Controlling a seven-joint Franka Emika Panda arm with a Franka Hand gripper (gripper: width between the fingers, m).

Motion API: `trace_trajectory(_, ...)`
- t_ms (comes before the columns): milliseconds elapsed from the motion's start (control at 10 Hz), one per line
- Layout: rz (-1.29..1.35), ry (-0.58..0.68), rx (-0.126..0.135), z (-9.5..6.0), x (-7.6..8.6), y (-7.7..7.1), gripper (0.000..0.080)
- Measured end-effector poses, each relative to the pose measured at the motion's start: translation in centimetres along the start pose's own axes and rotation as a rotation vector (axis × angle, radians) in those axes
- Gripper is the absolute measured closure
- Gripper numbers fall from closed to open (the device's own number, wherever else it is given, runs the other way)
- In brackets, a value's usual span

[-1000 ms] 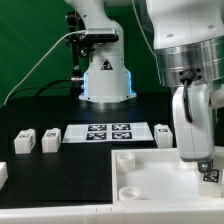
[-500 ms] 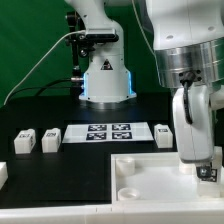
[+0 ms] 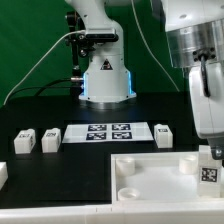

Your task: Assemble one leg

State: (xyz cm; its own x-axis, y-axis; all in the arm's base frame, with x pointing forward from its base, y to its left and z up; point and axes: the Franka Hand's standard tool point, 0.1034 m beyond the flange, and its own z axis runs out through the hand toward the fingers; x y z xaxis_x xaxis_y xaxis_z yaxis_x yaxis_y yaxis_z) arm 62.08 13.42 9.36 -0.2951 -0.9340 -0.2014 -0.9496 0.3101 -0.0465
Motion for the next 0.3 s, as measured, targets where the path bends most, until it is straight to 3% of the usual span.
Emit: trace_trajectory(300,-0.004,0.001,-0.001,0.1,0.05,0.05,0.015)
